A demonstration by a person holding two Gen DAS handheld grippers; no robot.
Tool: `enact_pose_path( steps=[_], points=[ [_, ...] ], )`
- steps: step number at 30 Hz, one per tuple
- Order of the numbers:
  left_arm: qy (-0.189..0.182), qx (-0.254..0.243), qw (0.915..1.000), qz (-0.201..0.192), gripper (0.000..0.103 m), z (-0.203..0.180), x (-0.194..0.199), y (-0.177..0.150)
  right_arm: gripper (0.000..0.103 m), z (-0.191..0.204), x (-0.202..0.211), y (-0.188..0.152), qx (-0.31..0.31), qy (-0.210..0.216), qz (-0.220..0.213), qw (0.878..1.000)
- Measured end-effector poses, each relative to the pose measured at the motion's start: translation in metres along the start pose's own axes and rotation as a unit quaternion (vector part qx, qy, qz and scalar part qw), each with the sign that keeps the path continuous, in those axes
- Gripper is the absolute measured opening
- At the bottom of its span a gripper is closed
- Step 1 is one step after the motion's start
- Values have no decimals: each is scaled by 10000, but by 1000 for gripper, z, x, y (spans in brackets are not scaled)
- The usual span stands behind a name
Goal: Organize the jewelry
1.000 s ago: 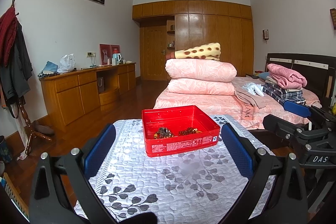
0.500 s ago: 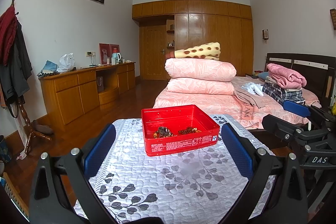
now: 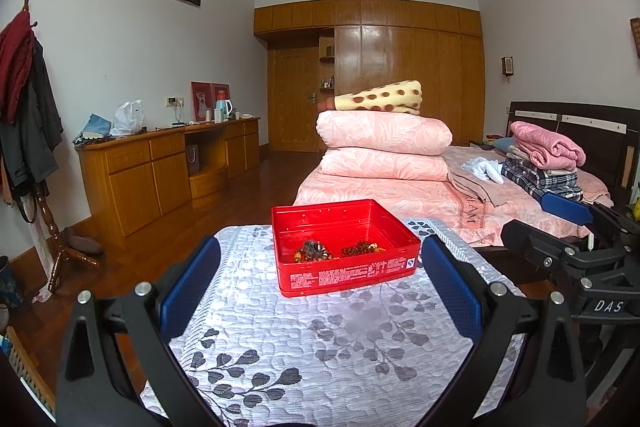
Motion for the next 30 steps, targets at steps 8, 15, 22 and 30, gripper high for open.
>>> enact_pose_path(
  steps=[8,15,22,30],
  points=[
    [6,16,10000,19,97,0,0,0,97,-3,0,-1,1,-1,19,10000],
    [6,27,10000,33,97,1,0,-1,97,-3,-5,-5,12,-10,95,10000],
    [-6,60,10000,47,97,2,-3,-3,97,-4,-6,-5,8,-13,101,9999],
    [-5,54,10000,78,97,2,-4,-4,97,-4,-6,-5,12,-13,101,9999]
  ],
)
Point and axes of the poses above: each gripper's, at about its wrist camera, not at the fingertips, and x roughly against the way its jaws point, z to its left, y to its top, the point moved 3 cm from there along -x, roughly the way its jaws point, and after that the axes turned 8 degrees about -z, right-handed, at the moved point
